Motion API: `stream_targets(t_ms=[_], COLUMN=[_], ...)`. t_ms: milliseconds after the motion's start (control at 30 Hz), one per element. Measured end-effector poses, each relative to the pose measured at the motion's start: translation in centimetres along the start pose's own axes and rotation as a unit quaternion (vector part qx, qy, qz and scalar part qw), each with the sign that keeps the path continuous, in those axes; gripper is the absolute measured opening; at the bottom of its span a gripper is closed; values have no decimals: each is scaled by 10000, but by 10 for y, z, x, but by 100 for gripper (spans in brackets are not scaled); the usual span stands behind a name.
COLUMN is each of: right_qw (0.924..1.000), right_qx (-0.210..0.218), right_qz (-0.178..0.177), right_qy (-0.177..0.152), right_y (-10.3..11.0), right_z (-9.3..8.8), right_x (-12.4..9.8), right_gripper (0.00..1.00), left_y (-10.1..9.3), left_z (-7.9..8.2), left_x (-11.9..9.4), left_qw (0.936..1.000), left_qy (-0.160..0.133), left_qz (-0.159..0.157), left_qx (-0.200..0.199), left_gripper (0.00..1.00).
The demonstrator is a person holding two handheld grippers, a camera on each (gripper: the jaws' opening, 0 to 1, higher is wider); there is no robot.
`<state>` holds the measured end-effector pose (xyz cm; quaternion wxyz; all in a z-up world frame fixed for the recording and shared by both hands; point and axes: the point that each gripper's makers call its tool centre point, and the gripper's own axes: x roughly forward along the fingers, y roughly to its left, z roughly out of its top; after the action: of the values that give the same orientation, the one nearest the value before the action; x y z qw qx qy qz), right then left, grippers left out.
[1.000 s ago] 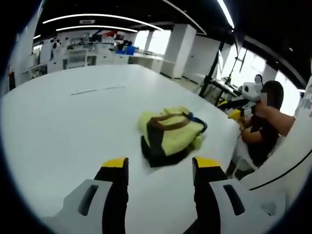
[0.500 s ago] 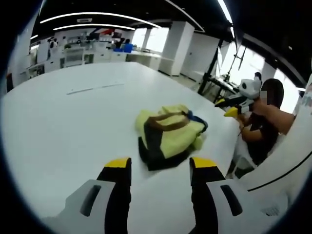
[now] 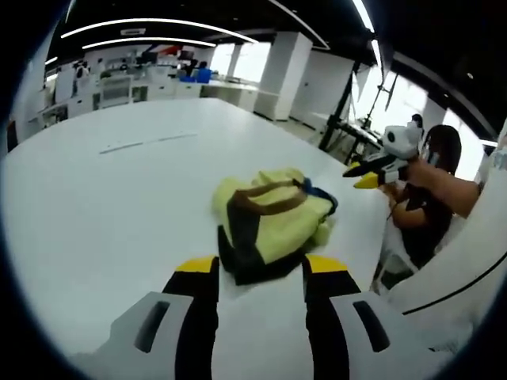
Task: Fold the garment on the visible template until the final outline fits inside the template.
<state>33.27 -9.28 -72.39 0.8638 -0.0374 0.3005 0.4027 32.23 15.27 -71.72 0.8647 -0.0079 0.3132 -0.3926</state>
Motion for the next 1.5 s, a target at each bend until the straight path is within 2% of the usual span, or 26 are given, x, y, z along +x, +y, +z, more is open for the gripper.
stream_targets(t_ms=[400,767,1133,1400,1500], right_qw=[9998,9993,9987,9989,9985], right_qx=[147,279,328,409,485], right_qz=[154,257,391,204,252], right_qy=[-3,-76,12,83,79], right_y=[6,11,22,15,16], right_z=[-3,0,-4,-10,-11], right_x=[14,23,40,44,45], right_gripper=[23,18,14,13,11], left_y=[11,12,16,18,17], left_z=[-6,-9,-21,-26,-27], left_x=[18,32,44,48,49], left_qw=[9998,9994,9986,9980,9980], left_qy=[164,297,473,519,527], left_qz=[84,96,82,125,97], left_qx=[-44,-114,-231,-324,-338], left_gripper=[35,33,30,28,26])
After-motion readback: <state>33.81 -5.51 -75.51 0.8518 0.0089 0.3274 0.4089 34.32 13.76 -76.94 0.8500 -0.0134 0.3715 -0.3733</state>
